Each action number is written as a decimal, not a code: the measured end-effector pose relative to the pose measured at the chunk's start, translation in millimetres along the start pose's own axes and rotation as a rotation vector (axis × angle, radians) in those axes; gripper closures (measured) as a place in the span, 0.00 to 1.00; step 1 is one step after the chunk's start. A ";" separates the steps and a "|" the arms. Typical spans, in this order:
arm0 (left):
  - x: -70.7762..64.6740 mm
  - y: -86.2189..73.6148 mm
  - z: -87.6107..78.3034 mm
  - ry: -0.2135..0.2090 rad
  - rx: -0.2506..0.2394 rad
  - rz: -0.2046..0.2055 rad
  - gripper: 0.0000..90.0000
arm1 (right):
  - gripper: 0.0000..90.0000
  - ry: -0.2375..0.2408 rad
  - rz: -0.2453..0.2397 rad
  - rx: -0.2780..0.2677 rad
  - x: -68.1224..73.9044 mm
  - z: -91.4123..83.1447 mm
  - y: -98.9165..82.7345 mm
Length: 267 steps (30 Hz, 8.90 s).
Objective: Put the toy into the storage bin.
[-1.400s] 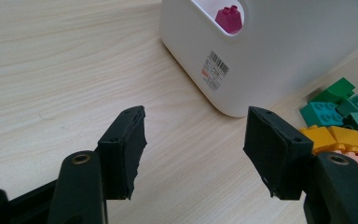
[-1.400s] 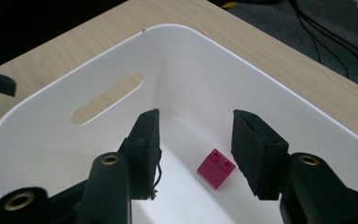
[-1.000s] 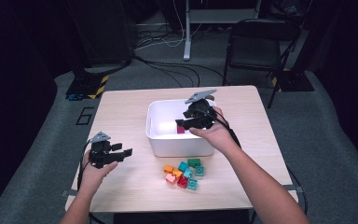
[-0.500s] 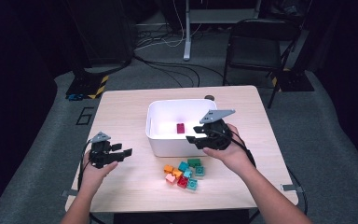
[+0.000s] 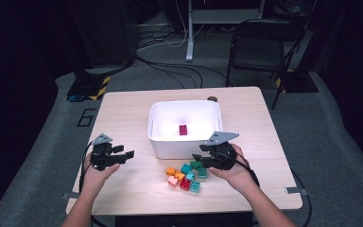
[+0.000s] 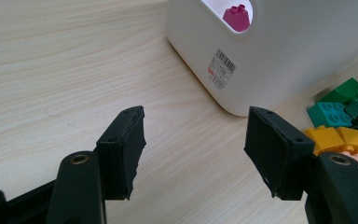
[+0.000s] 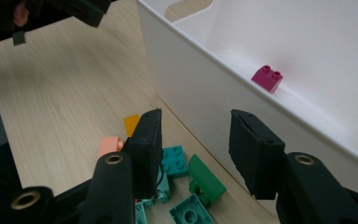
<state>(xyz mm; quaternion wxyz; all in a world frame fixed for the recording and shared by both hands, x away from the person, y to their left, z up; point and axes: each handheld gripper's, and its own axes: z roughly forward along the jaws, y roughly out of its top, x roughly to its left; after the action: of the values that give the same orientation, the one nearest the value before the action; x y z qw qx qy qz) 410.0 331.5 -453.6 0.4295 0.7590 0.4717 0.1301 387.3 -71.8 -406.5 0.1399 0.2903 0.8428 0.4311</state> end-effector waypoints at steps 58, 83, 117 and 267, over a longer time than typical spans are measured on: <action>0.1 0.6 -0.4 0.005 0.002 0.013 0.41 | 0.65 0.026 -0.004 0.180 -5.3 75.4 -67.1; 1.0 -0.4 -0.2 0.006 0.004 0.007 0.41 | 0.73 0.090 0.001 0.142 4.6 52.6 -43.4; 3.4 0.1 -2.7 0.011 -0.002 0.001 0.41 | 0.73 0.175 -0.017 0.095 4.2 -13.3 37.4; 6.0 0.0 -2.5 0.012 -0.009 -0.011 0.41 | 0.59 0.058 -0.016 -0.016 4.8 12.1 1.1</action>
<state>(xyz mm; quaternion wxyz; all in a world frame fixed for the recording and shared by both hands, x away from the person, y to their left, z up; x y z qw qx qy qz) 411.6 337.8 -453.3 0.4308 0.7537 0.4777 0.1347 389.8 -60.6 -412.6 0.1210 0.2699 0.8452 0.4450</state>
